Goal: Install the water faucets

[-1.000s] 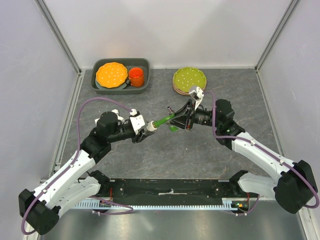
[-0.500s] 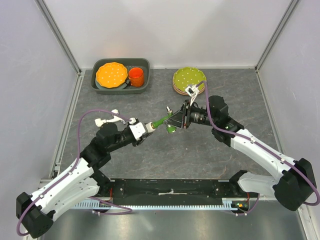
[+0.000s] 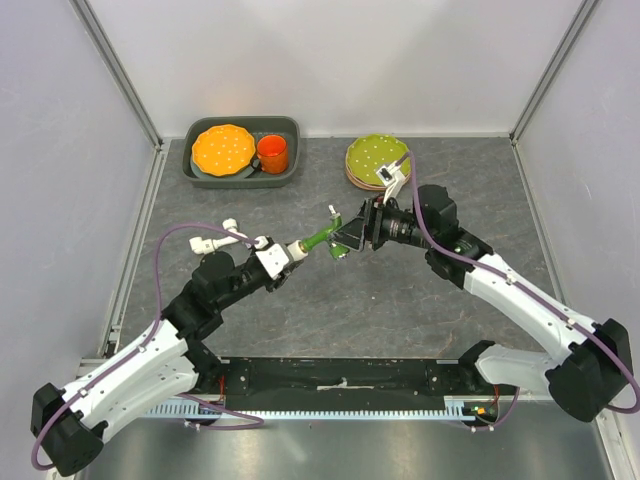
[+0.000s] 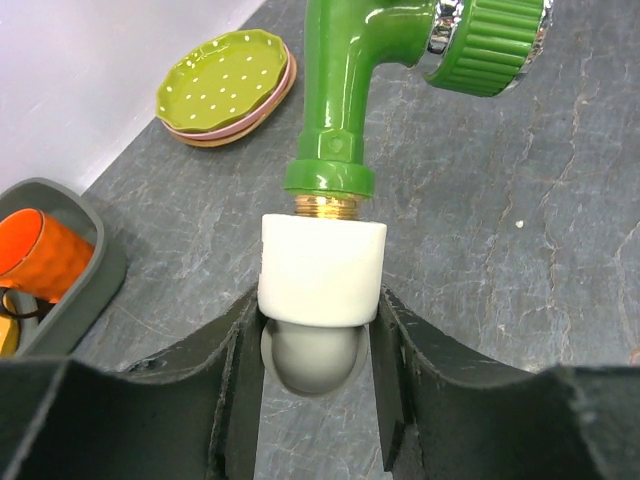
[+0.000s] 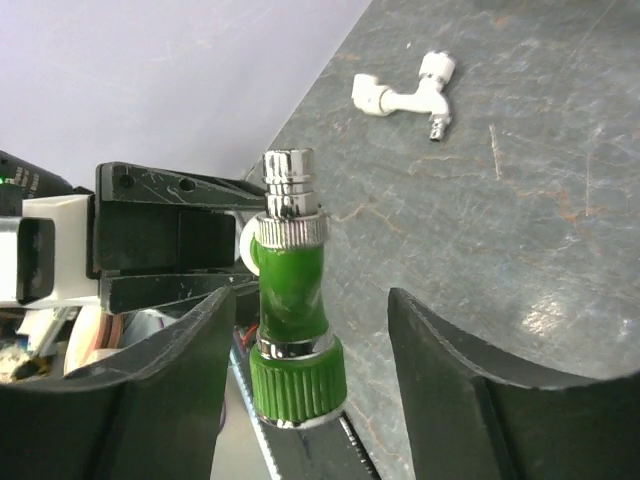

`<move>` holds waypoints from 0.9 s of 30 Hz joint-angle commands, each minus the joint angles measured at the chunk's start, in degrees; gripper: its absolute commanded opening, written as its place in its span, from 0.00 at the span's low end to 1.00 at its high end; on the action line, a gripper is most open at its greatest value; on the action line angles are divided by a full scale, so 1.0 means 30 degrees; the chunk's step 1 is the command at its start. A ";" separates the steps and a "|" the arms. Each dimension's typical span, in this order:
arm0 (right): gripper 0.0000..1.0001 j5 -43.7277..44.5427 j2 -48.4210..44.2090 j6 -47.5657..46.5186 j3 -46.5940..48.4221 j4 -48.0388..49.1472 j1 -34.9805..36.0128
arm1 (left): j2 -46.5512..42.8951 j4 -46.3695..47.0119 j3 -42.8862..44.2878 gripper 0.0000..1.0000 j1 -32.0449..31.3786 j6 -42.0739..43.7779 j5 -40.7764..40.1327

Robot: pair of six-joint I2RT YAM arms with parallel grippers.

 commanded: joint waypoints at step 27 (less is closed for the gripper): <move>0.98 -0.3698 -0.8894 -2.5672 0.0476 -0.7921 0.0540 | 0.3632 -0.3295 0.4743 0.02 0.4765 -0.3603 1.5577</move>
